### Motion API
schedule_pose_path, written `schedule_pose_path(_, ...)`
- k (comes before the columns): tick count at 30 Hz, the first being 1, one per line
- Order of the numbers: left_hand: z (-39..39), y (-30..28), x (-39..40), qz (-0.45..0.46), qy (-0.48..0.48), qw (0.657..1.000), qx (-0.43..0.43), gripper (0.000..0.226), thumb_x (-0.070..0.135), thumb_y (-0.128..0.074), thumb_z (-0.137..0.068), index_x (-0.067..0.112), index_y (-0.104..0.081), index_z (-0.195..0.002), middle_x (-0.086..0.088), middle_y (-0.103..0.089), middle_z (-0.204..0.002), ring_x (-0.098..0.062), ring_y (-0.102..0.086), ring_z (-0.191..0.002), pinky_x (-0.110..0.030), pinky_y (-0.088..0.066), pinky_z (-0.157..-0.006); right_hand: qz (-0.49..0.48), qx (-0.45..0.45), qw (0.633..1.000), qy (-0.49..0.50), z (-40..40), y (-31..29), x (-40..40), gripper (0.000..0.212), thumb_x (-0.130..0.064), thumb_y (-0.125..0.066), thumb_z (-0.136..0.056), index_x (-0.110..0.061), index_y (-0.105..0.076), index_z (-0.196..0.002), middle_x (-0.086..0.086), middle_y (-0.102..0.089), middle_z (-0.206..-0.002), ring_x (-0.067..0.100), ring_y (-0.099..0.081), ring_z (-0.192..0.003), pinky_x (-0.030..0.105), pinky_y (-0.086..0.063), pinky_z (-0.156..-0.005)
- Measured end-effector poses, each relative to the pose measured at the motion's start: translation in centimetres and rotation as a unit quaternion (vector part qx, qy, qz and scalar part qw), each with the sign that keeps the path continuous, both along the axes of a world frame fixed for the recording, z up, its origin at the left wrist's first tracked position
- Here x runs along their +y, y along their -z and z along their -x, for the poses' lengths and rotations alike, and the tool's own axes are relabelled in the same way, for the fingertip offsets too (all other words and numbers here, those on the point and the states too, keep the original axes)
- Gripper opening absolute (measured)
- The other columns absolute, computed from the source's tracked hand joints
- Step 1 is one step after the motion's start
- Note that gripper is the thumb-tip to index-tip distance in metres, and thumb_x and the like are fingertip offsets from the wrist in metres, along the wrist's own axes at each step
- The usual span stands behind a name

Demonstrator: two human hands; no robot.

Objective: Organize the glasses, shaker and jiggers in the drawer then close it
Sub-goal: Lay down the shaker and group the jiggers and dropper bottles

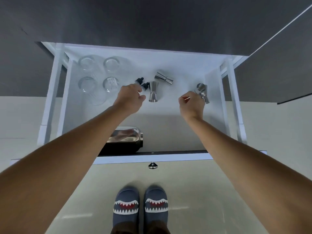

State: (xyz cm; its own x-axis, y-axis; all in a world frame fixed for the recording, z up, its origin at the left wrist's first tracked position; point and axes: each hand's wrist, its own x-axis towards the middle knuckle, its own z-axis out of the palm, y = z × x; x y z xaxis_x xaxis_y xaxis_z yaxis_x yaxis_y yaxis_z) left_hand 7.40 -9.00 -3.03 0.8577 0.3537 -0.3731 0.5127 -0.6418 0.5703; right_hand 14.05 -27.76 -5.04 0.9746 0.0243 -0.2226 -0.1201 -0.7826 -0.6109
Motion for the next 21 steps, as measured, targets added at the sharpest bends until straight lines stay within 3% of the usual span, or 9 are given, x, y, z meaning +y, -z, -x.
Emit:
schedule_pose_path(3, -2.5, 2.5, -1.7, -0.015, -0.048, 0.998, 0.024, 0.039, 0.031, -0.056, -0.090, -0.003, -0.061, -0.109, -0.021, -0.067, -0.109, -0.038, -0.060, -0.103, -0.035, -0.047, -0.080, -0.009, -0.040, 0.997, -0.070, -1.2, 1.3, -1.2, 0.010, -0.007, -0.056, -0.085, -0.003, -0.066, -0.086, 0.016, -0.070, -0.085, 0.033, -0.064, -0.082, 0.038, -0.050, -0.075)
schedule_pose_path(6, -3.8, 3.7, -2.8, -0.017, -0.051, 0.998, 0.041, 0.043, 0.034, -0.061, -0.087, -0.008, -0.063, -0.097, -0.025, -0.068, -0.097, -0.038, -0.062, -0.096, -0.036, -0.047, -0.071, 0.005, -0.073, 0.985, -0.159, -2.8, 2.4, -0.1, 0.015, -0.008, -0.056, -0.087, -0.005, -0.064, -0.099, 0.018, -0.066, -0.097, 0.031, -0.062, -0.087, 0.031, -0.043, -0.080)
schedule_pose_path(8, -4.2, 4.1, -3.1, -0.009, -0.053, 0.997, 0.052, 0.031, 0.030, -0.065, -0.083, 0.000, -0.061, -0.075, -0.017, -0.064, -0.073, -0.034, -0.060, -0.077, -0.031, -0.042, -0.056, 0.016, -0.077, 0.977, -0.200, -3.9, 2.9, 1.6, 0.027, -0.007, -0.054, -0.089, -0.006, -0.059, -0.116, 0.018, -0.060, -0.114, 0.032, -0.058, -0.101, 0.028, -0.039, -0.086)
schedule_pose_path(11, -4.1, 4.5, -3.0, 0.001, -0.025, 0.997, 0.069, 0.038, 0.018, -0.066, -0.075, 0.013, -0.039, -0.048, -0.002, -0.039, -0.047, -0.023, -0.042, -0.052, -0.025, -0.025, -0.044, 0.075, -0.061, 0.964, -0.246, -5.6, 3.5, 3.9, 0.041, -0.010, -0.051, -0.092, -0.009, -0.044, -0.133, 0.012, -0.047, -0.135, 0.034, -0.042, -0.118, 0.037, -0.041, -0.091)
schedule_pose_path(14, -3.8, 4.8, -2.6, 0.026, -0.004, 0.996, 0.084, 0.037, 0.017, -0.064, -0.076, 0.016, -0.043, -0.046, -0.001, -0.042, -0.047, -0.016, -0.040, -0.047, -0.024, -0.025, -0.044, 0.159, -0.059, 0.954, -0.246, -6.8, 4.5, 4.5, 0.033, -0.017, -0.055, -0.092, -0.009, -0.050, -0.123, 0.014, -0.054, -0.122, 0.035, -0.043, -0.112, 0.041, -0.042, -0.085)
schedule_pose_path(16, -3.4, 5.0, -2.4, 0.035, 0.007, 0.996, 0.082, 0.030, 0.020, -0.061, -0.079, 0.011, -0.052, -0.052, -0.004, -0.050, -0.052, -0.020, -0.047, -0.053, -0.025, -0.029, -0.046, 0.161, -0.053, 0.958, -0.230, -6.8, 5.2, 4.0, 0.026, -0.017, -0.058, -0.090, -0.008, -0.054, -0.113, 0.015, -0.056, -0.111, 0.036, -0.046, -0.107, 0.042, -0.043, -0.081)
schedule_pose_path(18, -3.2, 4.9, -2.3, 0.036, 0.006, 0.998, 0.052, 0.026, 0.022, -0.059, -0.081, 0.001, -0.061, -0.066, -0.013, -0.060, -0.061, -0.029, -0.054, -0.065, -0.028, -0.034, -0.053, 0.120, -0.051, 0.967, -0.221, -6.3, 5.7, 3.3, 0.025, -0.014, -0.058, -0.088, -0.006, -0.055, -0.112, 0.017, -0.056, -0.109, 0.036, -0.048, -0.104, 0.040, -0.042, -0.080)
schedule_pose_path(21, -3.4, 4.8, -2.0, 0.015, -0.024, 0.999, -0.026, 0.021, 0.021, -0.060, -0.081, 0.002, -0.065, -0.073, -0.011, -0.059, -0.065, -0.025, -0.052, -0.066, -0.027, -0.032, -0.049, 0.012, -0.056, 0.983, -0.174, -5.6, 5.0, 2.3, 0.029, -0.016, -0.061, -0.086, -0.005, -0.058, -0.112, 0.019, -0.057, -0.107, 0.032, -0.056, -0.096, 0.034, -0.046, -0.084)
